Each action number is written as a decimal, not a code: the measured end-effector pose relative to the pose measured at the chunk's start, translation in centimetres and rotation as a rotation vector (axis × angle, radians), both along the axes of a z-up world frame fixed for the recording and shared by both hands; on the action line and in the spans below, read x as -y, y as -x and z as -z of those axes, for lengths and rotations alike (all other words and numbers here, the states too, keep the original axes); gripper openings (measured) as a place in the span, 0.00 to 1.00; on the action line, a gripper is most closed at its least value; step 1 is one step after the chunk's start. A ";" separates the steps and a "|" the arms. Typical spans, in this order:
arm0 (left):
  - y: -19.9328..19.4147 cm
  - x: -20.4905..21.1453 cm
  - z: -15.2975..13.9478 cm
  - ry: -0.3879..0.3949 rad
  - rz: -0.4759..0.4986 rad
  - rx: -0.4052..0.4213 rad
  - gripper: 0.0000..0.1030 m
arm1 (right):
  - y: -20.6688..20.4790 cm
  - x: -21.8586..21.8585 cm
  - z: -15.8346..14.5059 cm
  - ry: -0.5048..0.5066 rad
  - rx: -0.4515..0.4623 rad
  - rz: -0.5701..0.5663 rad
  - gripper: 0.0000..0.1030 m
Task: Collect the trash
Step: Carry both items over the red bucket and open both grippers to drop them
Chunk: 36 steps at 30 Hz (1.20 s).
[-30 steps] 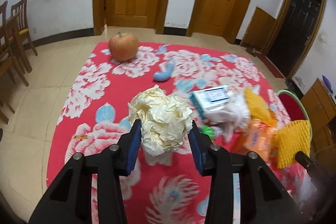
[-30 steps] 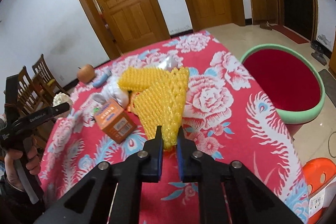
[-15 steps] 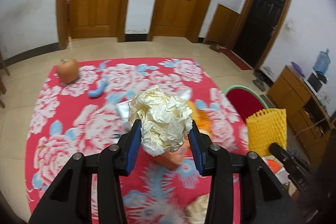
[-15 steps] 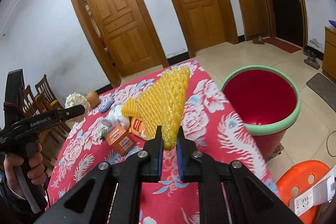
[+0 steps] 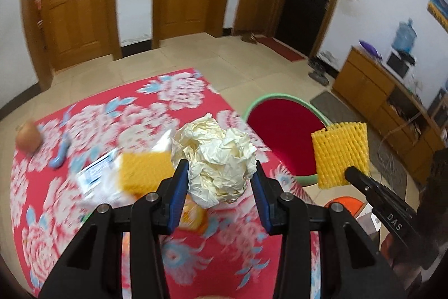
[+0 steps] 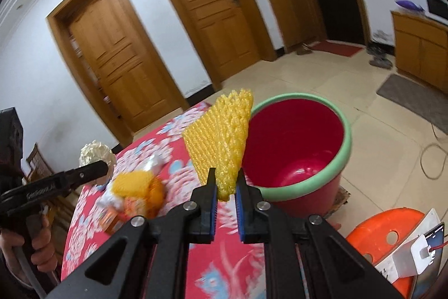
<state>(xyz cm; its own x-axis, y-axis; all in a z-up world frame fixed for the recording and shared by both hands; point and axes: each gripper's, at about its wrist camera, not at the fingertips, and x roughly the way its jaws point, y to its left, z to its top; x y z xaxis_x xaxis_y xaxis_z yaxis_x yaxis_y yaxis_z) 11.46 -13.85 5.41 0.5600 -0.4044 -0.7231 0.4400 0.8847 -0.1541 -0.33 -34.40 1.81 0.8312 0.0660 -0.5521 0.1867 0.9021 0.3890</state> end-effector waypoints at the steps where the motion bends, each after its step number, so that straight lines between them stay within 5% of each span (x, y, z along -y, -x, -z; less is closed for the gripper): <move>1: -0.4 1.0 0.1 -0.010 0.012 -0.003 0.42 | -0.4 0.7 0.4 -0.008 -0.010 0.018 0.12; 19: -6.9 14.6 6.6 -0.166 0.251 -0.106 0.44 | -5.5 8.4 7.0 -0.182 -0.181 0.200 0.20; 22: -7.3 15.4 7.1 -0.183 0.265 -0.107 0.49 | -5.6 8.9 7.1 -0.184 -0.182 0.210 0.24; 27: -7.1 15.9 6.9 -0.186 0.275 -0.074 0.73 | -5.8 9.2 7.0 -0.193 -0.169 0.223 0.47; 36: -6.8 14.7 5.2 -0.173 0.241 -0.044 0.74 | -4.9 9.3 6.3 -0.193 -0.141 0.240 0.60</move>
<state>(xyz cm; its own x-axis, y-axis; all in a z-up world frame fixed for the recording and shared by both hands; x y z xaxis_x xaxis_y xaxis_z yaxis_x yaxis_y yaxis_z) 18.27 -28.51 0.23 0.4293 -0.3901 -0.8145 0.6366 0.7704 -0.0335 4.54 -43.73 -4.47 0.7519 -0.0075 -0.6593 0.4488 0.7383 0.5034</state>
